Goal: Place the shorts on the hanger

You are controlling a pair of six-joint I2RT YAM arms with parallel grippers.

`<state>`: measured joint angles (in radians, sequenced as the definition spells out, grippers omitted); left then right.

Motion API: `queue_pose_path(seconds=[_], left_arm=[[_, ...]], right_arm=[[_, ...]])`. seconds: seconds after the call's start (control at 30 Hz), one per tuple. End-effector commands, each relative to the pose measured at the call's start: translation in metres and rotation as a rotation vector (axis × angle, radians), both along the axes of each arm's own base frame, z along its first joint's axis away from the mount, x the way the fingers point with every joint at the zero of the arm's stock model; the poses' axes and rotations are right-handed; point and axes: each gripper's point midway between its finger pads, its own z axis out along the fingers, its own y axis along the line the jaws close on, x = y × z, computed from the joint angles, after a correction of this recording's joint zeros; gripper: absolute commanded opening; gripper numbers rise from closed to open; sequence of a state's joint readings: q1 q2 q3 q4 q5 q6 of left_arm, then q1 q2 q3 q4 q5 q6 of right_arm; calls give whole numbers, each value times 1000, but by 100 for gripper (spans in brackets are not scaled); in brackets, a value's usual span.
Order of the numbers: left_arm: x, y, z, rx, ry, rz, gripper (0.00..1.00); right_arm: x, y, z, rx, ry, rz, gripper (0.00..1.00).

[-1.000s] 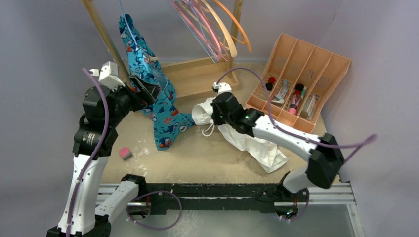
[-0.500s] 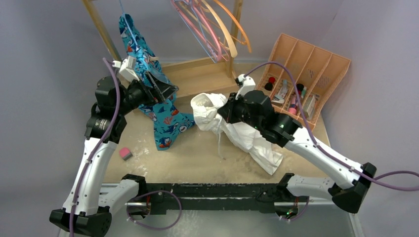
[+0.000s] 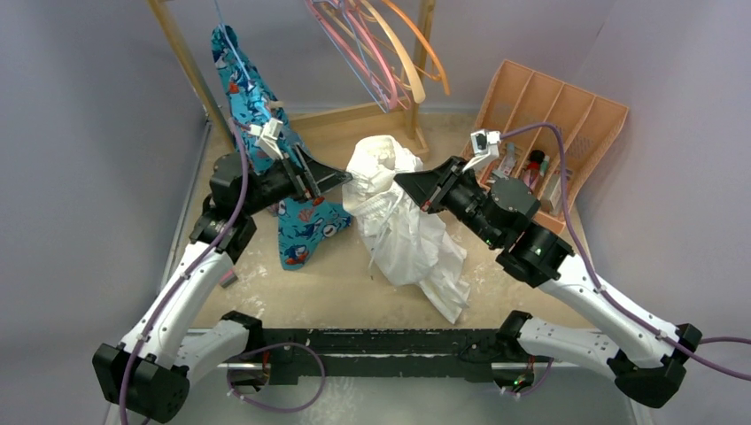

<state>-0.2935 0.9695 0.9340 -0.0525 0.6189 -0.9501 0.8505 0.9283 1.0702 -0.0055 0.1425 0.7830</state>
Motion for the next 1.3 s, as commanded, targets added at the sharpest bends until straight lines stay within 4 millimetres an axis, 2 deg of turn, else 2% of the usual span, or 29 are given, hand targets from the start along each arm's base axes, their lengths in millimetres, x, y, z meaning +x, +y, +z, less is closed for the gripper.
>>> queue_pose_path(seconds=[0.0,0.17,0.27,0.37,0.43,0.5,0.53,0.67,0.73,0.97,1.17,1.27], left_arm=[[1,-26,17,-92,-57,-46,93],[0,-54,-2,-76,23,-74,90],[-1,-59,-4,-42,21,-54,89],[2,-54,-3,-40,27,2,82],[4,-50,1,-54,31,36,70],[6,-45,3,-55,39,73,54],[7,-43,3,-50,45,87,45],[9,-42,11,-43,39,97,13],[9,-40,16,-23,25,100,1],[10,-30,17,71,-18,137,0],[10,-27,9,160,-40,122,0],[10,-24,3,228,-65,113,0]], right_arm=[[2,-12,55,220,-101,-55,0],[3,-15,50,252,-86,-68,0],[1,-18,50,265,-91,-76,0],[1,-25,52,272,-97,-98,0],[0,-29,50,273,-97,-108,0],[0,-32,51,275,-95,-120,0],[2,-30,36,247,-72,-124,0],[3,-31,20,185,-33,-134,3],[2,-33,9,150,-9,-137,8],[-3,-49,-43,24,129,-193,40],[-8,-60,-81,-41,236,-235,56],[-7,-65,-92,-60,279,-270,60]])
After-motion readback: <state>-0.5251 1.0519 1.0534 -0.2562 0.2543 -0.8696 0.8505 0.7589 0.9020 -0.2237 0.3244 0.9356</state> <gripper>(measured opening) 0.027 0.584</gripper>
